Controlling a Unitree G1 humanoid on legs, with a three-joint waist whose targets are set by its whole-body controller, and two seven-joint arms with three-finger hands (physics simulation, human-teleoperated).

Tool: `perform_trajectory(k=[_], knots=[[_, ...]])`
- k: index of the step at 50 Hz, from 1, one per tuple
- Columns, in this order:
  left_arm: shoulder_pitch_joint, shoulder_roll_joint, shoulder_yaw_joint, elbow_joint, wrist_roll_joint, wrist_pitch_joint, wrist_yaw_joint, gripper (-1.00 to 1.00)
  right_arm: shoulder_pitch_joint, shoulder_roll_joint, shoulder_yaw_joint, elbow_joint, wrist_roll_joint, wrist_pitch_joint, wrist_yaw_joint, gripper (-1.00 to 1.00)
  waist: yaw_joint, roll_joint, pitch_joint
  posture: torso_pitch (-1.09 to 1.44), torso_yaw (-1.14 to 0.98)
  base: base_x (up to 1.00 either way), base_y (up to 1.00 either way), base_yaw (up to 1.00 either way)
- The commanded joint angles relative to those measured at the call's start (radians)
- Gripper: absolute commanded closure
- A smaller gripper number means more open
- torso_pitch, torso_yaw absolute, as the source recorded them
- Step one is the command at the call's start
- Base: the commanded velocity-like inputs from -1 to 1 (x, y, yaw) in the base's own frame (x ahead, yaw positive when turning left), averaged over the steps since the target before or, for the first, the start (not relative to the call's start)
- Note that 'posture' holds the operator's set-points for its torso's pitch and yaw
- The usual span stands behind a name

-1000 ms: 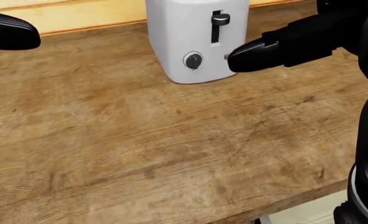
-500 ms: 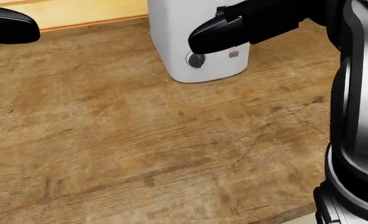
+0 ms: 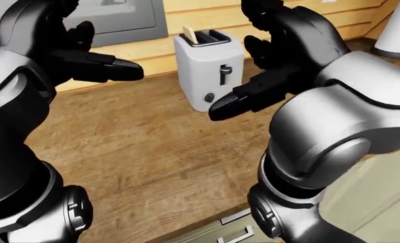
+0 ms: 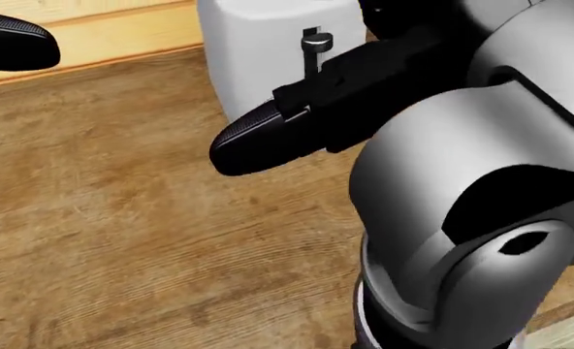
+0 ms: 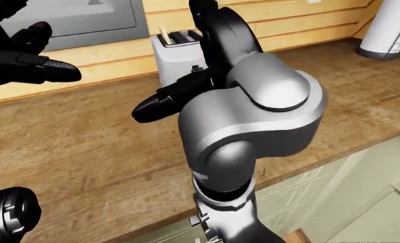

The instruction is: Push down the lever of the toaster to turn it on.

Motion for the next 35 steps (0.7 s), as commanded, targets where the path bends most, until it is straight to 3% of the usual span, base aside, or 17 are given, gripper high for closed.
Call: perform_trajectory(k=[1,4,6,12,20,35], knots=[[-0.032,0.010,0.009,-0.009,0.003,-0.028,0.007,-1.00,-0.018,0.054,-0.034,-0.028,-0.081,-0.128,0.009,-1.00,-0.001,0.006,-0.017,-0.26,0.00,0.00,0.00,0.00],[-0.036,0.008,0.007,-0.013,0.000,-0.022,0.011,-1.00,-0.011,0.108,-0.070,-0.041,-0.098,-0.181,0.009,-1.00,-0.005,0.012,-0.015,-0.26,0.00,0.00,0.00,0.00],[-0.035,0.005,0.008,-0.017,-0.002,-0.019,0.014,-1.00,-0.006,0.108,-0.078,-0.040,-0.088,-0.183,0.009,-1.00,-0.008,0.015,-0.014,-0.26,0.00,0.00,0.00,0.00],[-0.038,0.006,0.010,-0.018,-0.005,-0.015,0.017,-1.00,0.037,0.047,-0.027,-0.008,0.043,-0.098,-0.058,-1.00,-0.015,0.016,-0.015,-0.26,0.00,0.00,0.00,0.00],[-0.041,0.004,0.008,-0.018,-0.009,-0.014,0.023,-1.00,0.050,0.036,0.011,0.030,0.206,-0.060,-0.191,-1.00,-0.018,0.020,-0.017,-0.26,0.00,0.00,0.00,0.00],[-0.042,0.002,0.005,-0.014,-0.014,-0.019,0.031,-1.00,0.018,-0.071,-0.037,0.175,0.827,-0.073,-0.689,-1.00,-0.012,0.014,-0.026,-0.26,0.00,0.00,0.00,0.00]])
